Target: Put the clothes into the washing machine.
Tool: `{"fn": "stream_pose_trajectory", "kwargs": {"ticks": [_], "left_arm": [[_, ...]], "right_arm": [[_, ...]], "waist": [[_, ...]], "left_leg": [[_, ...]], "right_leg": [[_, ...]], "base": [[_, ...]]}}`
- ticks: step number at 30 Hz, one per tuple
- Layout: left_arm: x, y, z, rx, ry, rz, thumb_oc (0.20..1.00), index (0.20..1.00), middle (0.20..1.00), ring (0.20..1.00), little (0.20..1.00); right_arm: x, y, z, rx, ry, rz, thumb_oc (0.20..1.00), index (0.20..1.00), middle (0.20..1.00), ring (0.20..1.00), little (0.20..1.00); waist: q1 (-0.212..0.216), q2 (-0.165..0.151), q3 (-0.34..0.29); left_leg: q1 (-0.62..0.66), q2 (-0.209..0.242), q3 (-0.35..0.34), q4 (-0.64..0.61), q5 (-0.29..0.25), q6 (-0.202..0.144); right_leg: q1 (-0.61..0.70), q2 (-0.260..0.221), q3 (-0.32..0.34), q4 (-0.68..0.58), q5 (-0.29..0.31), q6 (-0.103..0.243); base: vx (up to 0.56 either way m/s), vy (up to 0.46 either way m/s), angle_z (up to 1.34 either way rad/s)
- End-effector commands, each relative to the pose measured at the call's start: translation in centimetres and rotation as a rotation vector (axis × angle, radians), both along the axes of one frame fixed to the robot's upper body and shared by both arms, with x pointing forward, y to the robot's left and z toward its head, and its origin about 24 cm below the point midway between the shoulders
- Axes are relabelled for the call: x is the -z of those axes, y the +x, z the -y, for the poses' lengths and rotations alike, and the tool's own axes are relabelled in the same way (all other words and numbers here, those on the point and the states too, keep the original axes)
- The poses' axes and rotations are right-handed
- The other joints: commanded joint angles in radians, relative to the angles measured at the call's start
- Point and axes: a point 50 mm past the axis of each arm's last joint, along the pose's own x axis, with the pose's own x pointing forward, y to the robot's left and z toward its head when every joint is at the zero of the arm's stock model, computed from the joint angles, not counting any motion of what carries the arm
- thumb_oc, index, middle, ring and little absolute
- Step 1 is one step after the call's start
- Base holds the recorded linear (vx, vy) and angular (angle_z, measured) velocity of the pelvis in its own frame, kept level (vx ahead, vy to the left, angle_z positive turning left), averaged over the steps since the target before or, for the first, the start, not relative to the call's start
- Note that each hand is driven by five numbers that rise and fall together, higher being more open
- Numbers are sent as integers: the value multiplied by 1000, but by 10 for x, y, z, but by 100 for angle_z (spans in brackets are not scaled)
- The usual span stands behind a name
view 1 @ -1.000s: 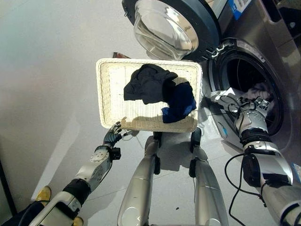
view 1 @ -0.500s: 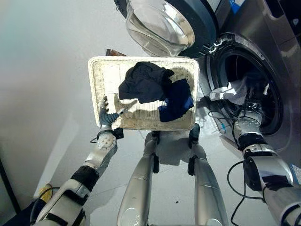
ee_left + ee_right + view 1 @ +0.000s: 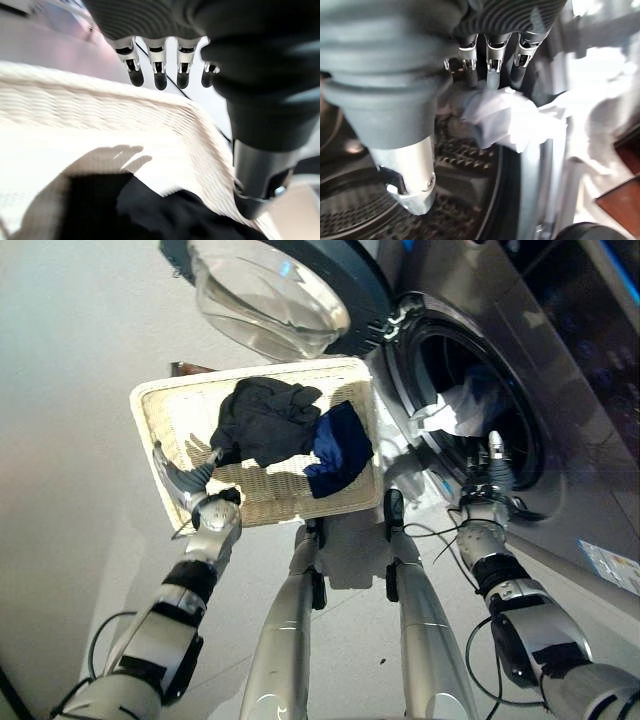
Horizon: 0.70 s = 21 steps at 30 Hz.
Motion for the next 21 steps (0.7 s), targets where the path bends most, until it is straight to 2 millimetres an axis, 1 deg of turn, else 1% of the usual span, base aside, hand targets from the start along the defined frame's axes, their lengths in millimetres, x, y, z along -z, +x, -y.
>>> {"fn": "stream_pose_trajectory", "kwargs": {"ticks": [1,3,4,5,6,7,8,9,11,12,15,17,18,19,20,21], "left_arm": [[-4,4,-19,-21,81,-116,1000,1000,1000,1000,1000],[-5,5,-19,-19,81,-121,1000,1000,1000,1000,1000],[-3,12,-24,32,45,-218,1000,1000,1000,1000,1000],[-3,12,-26,35,44,-224,1000,1000,1000,1000,1000],[-1,14,-29,60,34,-277,1000,1000,1000,1000,1000],[-2,16,-31,67,31,-291,1000,1000,1000,1000,1000],[-2,16,-31,67,31,-291,1000,1000,1000,1000,1000],[-4,18,-35,73,43,-324,1000,1000,1000,1000,1000],[-6,19,-39,79,43,-351,1000,1000,1000,1000,1000],[-7,20,-42,87,43,-391,1000,1000,1000,1000,1000],[-8,22,-46,98,44,-447,1000,1000,1000,1000,1000],[-6,21,-50,103,10,-501,1000,1000,1000,1000,1000],[-6,21,-50,103,10,-501,1000,1000,1000,1000,1000],[3,18,-54,106,-1,-593,1000,1000,1000,1000,1000],[5,17,-55,106,-1,-618,1000,1000,1000,1000,1000],[9,15,-57,95,7,-678,1000,1000,1000,1000,1000]], "right_arm": [[2,-9,8,-40,-133,-10,1000,1000,1000,1000,1000],[2,-9,5,-48,-141,-12,1000,1000,1000,1000,1000],[6,-12,-9,-133,-216,-6,1000,1000,1000,1000,1000],[6,-13,-11,-143,-224,-5,1000,1000,1000,1000,1000],[7,-15,-17,-186,-259,10,1000,1000,1000,1000,1000],[7,-16,-22,-219,-283,15,1000,1000,1000,1000,1000],[7,-16,-22,-219,-283,15,1000,1000,1000,1000,1000],[6,-17,-25,-252,-316,23,1000,1000,1000,1000,1000],[6,-19,-29,-280,-332,33,1000,1000,1000,1000,1000],[6,-21,-32,-300,-342,33,1000,1000,1000,1000,1000],[6,-24,-38,-337,-368,42,1000,1000,1000,1000,1000],[7,-27,-42,-355,-379,47,1000,1000,1000,1000,1000],[7,-27,-42,-355,-379,47,1000,1000,1000,1000,1000],[9,-28,-43,-368,-380,49,1000,1000,1000,1000,1000],[9,-29,-44,-369,-381,48,1000,1000,1000,1000,1000],[8,-29,-45,-376,-383,51,1000,1000,1000,1000,1000]], "waist": [[-9,-17,-21],[-13,-20,-21],[-41,-34,-21],[-44,-36,-21],[-58,-41,-21],[-68,-45,-21],[-68,-45,-21],[-80,-52,-21],[-91,-57,-21],[-101,-63,-21],[-119,-70,-21],[-129,-77,-21],[-129,-77,-21],[-136,-78,-21],[-136,-78,-21],[-139,-79,-21]], "left_leg": [[-40,11,-56,82,-11,-34],[-41,12,-53,82,-12,-34],[-42,21,-33,73,-14,-38],[-42,22,-31,71,-13,-38],[-39,26,-21,60,-12,-39],[-40,28,-14,54,-11,-41],[-40,28,-14,54,-11,-41],[-39,31,-5,47,-11,-43],[-38,32,0,41,-11,-45],[-39,32,5,39,-11,-47],[-45,36,13,36,-11,-51],[-46,37,19,31,-10,-52],[-46,37,19,31,-10,-52],[-45,40,22,23,-7,-55],[-40,41,22,22,-13,-55],[-40,42,23,17,-11,-56]], "right_leg": [[-14,63,-41,30,22,-44],[-15,64,-38,28,23,-44],[-24,73,-22,11,33,-44],[-24,74,-19,8,34,-44],[-26,78,-13,-4,39,-43],[-29,81,-8,-11,43,-43],[-29,81,-8,-11,43,-43],[-32,83,-3,-20,47,-42],[-36,86,2,-27,51,-42],[-39,89,7,-31,54,-40],[-49,91,14,-36,58,-40],[-54,93,17,-40,60,-40],[-54,93,17,-40,60,-40],[-54,95,20,-46,61,-39],[-50,96,19,-45,55,-39],[-51,97,19,-48,56,-38]], "base": [[-4,142,-13],[-1,77,-23],[-1,129,-27],[-5,187,-15],[-6,123,-26],[-6,111,-24],[-10,101,-28],[-8,94,-15],[-5,98,-18],[0,59,-13],[3,74,-11],[10,45,-9],[9,45,-8],[19,31,-4],[19,45,-3],[0,0,0]]}}
